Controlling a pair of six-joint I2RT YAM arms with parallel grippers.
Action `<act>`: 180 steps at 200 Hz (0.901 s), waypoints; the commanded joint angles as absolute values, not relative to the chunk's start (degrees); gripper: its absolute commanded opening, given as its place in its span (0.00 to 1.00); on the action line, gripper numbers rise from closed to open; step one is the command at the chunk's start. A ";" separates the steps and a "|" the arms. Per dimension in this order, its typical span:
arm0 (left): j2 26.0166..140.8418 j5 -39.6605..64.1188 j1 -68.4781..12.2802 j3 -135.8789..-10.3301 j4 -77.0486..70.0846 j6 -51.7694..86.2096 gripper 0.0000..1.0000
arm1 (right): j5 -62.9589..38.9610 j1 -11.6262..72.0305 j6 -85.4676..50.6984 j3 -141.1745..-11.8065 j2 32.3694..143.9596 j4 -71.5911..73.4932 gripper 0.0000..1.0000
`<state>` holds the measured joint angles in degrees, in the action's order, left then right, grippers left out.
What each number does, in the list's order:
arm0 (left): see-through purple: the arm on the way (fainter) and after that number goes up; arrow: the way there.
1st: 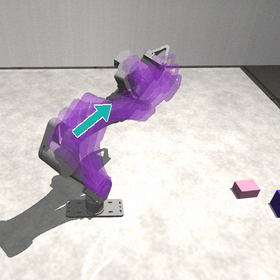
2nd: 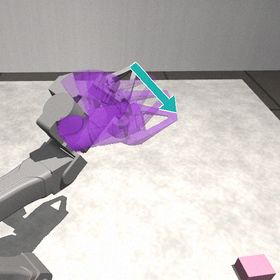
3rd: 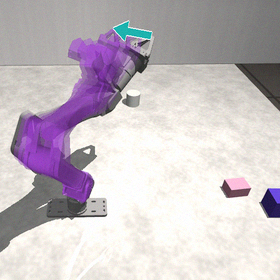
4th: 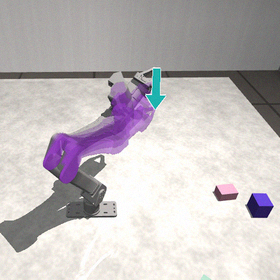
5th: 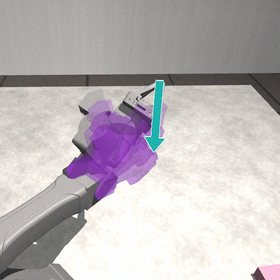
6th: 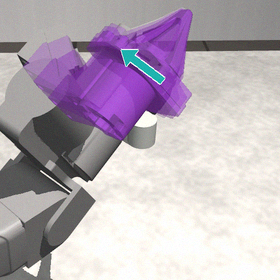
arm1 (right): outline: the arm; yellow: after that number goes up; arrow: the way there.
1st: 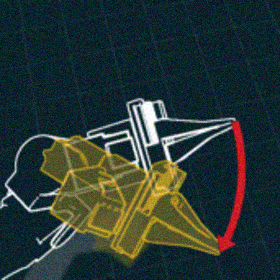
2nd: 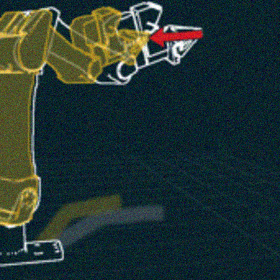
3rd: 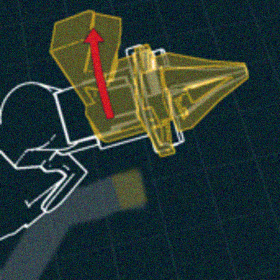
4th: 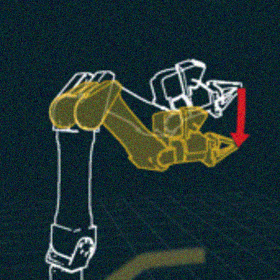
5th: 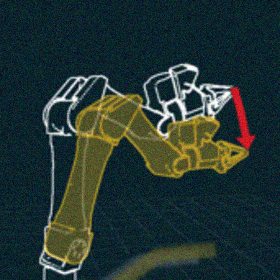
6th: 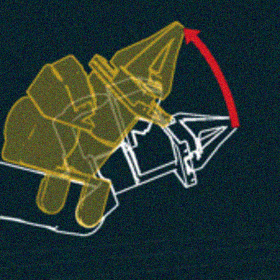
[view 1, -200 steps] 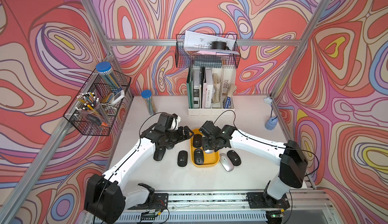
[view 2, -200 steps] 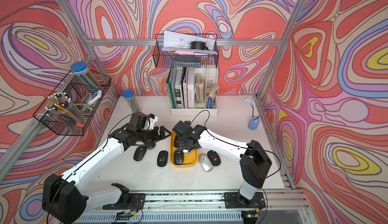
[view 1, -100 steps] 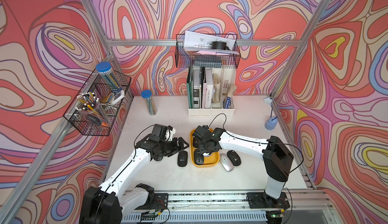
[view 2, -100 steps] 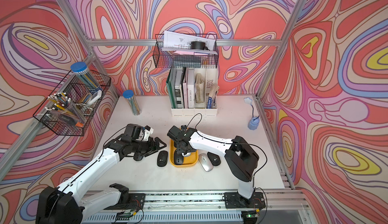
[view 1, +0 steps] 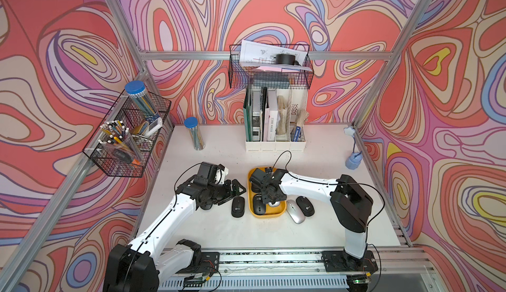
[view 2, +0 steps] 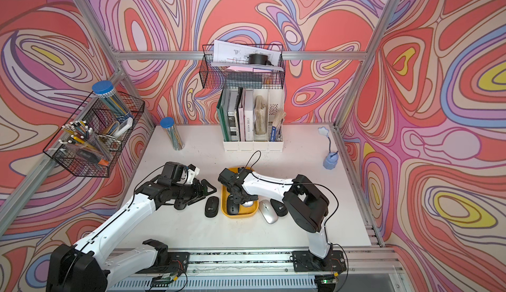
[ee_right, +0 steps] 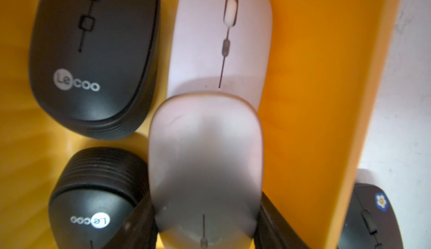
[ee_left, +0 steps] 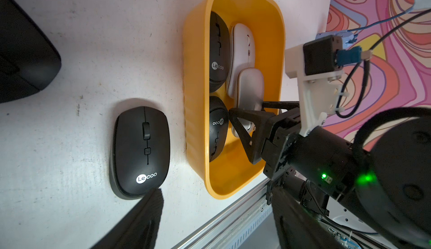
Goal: Put the mouse in the storage box
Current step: Place the mouse in the storage box.
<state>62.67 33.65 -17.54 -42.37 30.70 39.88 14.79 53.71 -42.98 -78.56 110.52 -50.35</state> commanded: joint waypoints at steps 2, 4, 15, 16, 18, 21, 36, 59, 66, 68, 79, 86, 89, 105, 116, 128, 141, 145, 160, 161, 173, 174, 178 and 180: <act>62.20 33.13 -17.47 -43.68 31.82 38.94 0.80 | 15.32 53.83 -43.12 -79.28 111.44 -49.88 0.52; 62.20 33.13 -17.46 -43.68 31.77 38.94 0.80 | 15.15 53.87 -43.12 -79.30 111.49 -49.80 0.52; 62.31 33.13 -17.41 -43.60 31.49 38.94 0.80 | 13.92 53.88 -42.82 -78.95 111.65 -48.88 0.52; 62.31 33.09 -17.45 -43.60 31.48 38.98 0.80 | 13.86 53.88 -42.81 -78.90 111.68 -48.74 0.52; 62.34 33.01 -17.48 -43.59 31.47 39.01 0.80 | 13.64 53.92 -42.80 -78.85 111.66 -48.64 0.52; 62.46 33.03 -17.43 -43.59 31.42 39.14 0.80 | 13.49 53.96 -42.80 -78.84 111.71 -48.49 0.52; 62.92 33.39 -17.45 -43.68 31.03 39.30 0.80 | 13.37 53.91 -43.03 -79.16 112.12 -48.80 0.52; 63.04 33.49 -17.47 -43.59 30.64 39.43 0.80 | 12.73 53.96 -43.03 -80.02 112.80 -50.06 0.53; 63.06 33.49 -17.45 -43.59 30.49 39.39 0.80 | 12.80 53.96 -42.99 -80.23 113.03 -50.52 0.54; 63.13 33.49 -17.48 -43.59 30.50 39.38 0.80 | 12.89 53.90 -42.92 -80.24 113.07 -50.71 0.54; 63.27 33.57 -17.44 -43.66 30.41 39.38 0.80 | 12.98 53.93 -42.90 -80.31 113.40 -51.05 0.56; 63.27 33.57 -17.45 -43.59 30.33 39.46 0.80 | 13.00 53.94 -42.85 -80.26 113.69 -50.99 0.56; 63.36 33.56 -17.46 -43.59 30.32 39.51 0.80 | 12.79 53.95 -42.85 -80.25 113.79 -50.96 0.56; 63.31 33.81 -17.47 -43.42 30.17 39.66 0.79 | 12.55 53.92 -43.03 -80.07 114.17 -50.82 0.56; 63.25 33.71 -17.41 -43.33 30.23 39.64 0.79 | 12.55 53.96 -43.24 -79.89 114.20 -50.72 0.56; 63.10 33.58 -17.45 -43.25 30.32 39.57 0.79 | 12.37 53.95 -43.30 -79.96 114.35 -50.72 0.57; 63.09 33.73 -17.47 -43.11 30.32 39.57 0.79 | 12.39 53.90 -43.31 -80.02 114.43 -50.90 0.58; 63.03 33.70 -17.41 -43.07 30.32 39.57 0.79 | 12.36 53.96 -43.32 -79.98 114.41 -50.94 0.59; 62.94 33.68 -17.42 -42.90 30.18 39.64 0.79 | 12.35 53.90 -43.42 -79.66 114.31 -50.77 0.60; 62.98 33.72 -17.41 -42.90 30.12 39.64 0.79 | 12.37 53.89 -43.42 -79.60 114.29 -50.74 0.60; 63.17 33.64 -17.46 -42.80 30.02 39.73 0.79 | 12.29 53.96 -43.42 -79.63 114.23 -50.95 0.61; 63.14 33.65 -17.43 -42.80 30.04 39.73 0.79 | 12.30 53.92 -43.42 -79.63 114.20 -50.96 0.61; 63.26 33.58 -17.42 -42.80 30.05 39.64 0.79 | 12.23 53.90 -43.42 -79.63 114.17 -51.02 0.62; 63.21 33.62 -17.43 -42.80 30.06 39.68 0.79 | 12.26 53.93 -43.42 -79.69 114.17 -51.03 0.62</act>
<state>62.96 33.67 -17.54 -42.37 30.50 39.92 13.17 53.71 -42.96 -79.70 112.40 -50.19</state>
